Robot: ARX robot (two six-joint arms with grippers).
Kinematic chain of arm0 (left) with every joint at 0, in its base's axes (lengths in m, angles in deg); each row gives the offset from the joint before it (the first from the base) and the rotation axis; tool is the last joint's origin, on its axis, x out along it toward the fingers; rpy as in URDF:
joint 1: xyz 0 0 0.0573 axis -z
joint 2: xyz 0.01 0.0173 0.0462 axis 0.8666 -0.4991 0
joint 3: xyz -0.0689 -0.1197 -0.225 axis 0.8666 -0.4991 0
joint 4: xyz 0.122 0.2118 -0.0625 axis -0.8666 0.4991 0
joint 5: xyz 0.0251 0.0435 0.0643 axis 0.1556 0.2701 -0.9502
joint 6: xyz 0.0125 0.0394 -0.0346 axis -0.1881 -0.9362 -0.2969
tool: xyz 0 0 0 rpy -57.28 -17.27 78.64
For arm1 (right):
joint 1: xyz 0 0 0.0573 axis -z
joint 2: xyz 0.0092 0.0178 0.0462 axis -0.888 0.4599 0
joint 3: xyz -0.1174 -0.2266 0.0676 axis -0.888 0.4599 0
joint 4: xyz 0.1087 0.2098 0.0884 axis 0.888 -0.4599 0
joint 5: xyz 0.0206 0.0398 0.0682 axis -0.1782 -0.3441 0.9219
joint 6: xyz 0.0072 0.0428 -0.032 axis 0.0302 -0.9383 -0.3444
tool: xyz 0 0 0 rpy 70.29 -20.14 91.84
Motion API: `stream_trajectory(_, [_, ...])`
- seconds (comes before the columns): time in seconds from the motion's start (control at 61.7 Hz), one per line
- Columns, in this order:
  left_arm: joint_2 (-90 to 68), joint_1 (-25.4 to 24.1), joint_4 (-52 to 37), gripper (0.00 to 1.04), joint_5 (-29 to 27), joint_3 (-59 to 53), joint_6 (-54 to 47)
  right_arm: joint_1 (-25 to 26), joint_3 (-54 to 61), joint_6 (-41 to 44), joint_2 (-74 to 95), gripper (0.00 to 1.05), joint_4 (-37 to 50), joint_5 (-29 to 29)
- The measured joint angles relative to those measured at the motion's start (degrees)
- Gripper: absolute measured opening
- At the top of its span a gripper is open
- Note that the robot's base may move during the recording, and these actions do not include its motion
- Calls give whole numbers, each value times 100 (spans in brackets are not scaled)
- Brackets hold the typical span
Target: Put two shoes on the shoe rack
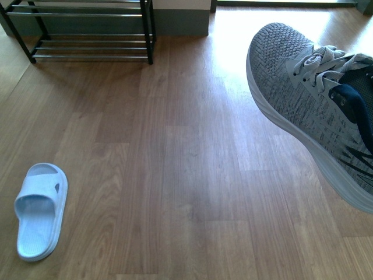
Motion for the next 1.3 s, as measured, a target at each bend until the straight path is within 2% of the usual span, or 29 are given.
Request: stream_trajectory(1.296, [-13,11,-2,2,57,0,-7,20,0,0,0,1,0,-44])
